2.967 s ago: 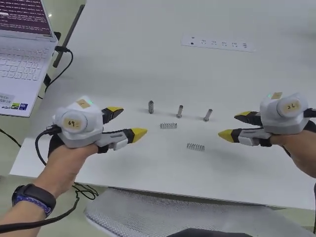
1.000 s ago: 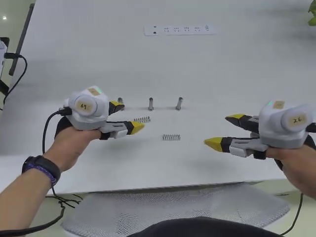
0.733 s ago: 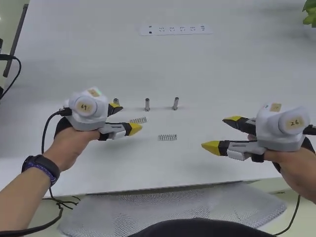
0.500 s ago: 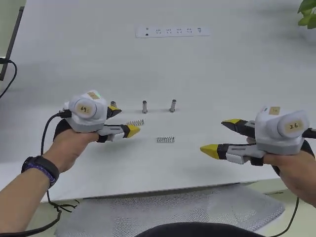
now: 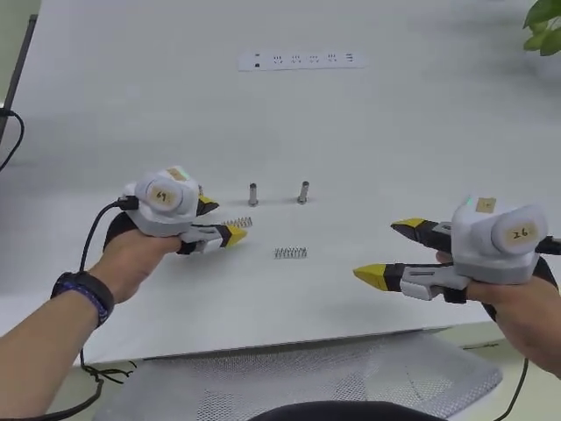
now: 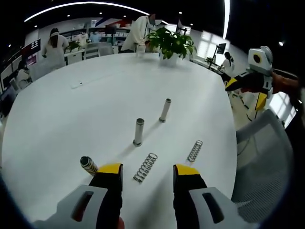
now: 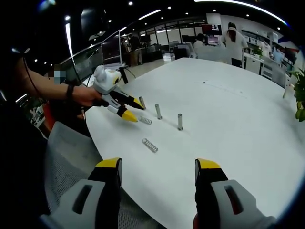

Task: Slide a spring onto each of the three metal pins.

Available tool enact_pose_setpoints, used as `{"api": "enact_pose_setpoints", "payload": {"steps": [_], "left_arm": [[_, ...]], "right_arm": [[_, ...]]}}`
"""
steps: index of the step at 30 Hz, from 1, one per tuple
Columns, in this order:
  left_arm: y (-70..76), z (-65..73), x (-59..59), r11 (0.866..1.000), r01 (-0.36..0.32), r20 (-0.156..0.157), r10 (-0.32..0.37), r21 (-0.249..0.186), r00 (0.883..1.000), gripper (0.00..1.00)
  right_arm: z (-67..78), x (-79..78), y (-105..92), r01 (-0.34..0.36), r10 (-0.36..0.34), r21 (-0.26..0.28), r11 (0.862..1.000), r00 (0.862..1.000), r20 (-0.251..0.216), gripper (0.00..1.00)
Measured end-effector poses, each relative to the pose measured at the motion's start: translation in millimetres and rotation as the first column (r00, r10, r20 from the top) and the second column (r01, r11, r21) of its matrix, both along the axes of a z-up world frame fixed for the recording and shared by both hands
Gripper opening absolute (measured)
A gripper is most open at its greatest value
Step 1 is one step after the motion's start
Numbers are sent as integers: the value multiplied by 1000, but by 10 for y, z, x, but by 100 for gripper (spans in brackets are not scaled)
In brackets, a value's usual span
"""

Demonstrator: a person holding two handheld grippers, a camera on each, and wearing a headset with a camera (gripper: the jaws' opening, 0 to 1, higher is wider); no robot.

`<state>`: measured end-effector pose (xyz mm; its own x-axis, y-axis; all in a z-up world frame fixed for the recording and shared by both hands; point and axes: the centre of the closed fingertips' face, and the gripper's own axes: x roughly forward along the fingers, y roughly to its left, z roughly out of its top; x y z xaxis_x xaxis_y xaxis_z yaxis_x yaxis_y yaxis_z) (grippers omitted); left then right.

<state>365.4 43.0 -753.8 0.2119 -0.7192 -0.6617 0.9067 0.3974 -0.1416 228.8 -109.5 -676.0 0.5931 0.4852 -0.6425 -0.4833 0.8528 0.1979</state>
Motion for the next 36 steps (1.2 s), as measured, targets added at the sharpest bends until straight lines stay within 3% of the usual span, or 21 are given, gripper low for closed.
{"api": "enact_pose_setpoints", "payload": {"steps": [11,24,32,36], "left_arm": [[-15,-130,12,999,4,-9,-4,35,1000,27],[12,-268,-13,995,24,6,-24,96,1000,13],[29,-295,-10,992,18,21,-21,125,1000,4],[39,-295,8,992,-2,8,1,125,1000,3]], "right_arm": [[5,-18,-13,8,-8,0,1000,1000,-6,60],[5,-47,-17,9,-9,3,1000,1000,-6,60],[24,-46,-8,7,-7,7,1000,1000,-2,60],[34,-58,22,3,-3,11,1000,1000,-3,61]]}}
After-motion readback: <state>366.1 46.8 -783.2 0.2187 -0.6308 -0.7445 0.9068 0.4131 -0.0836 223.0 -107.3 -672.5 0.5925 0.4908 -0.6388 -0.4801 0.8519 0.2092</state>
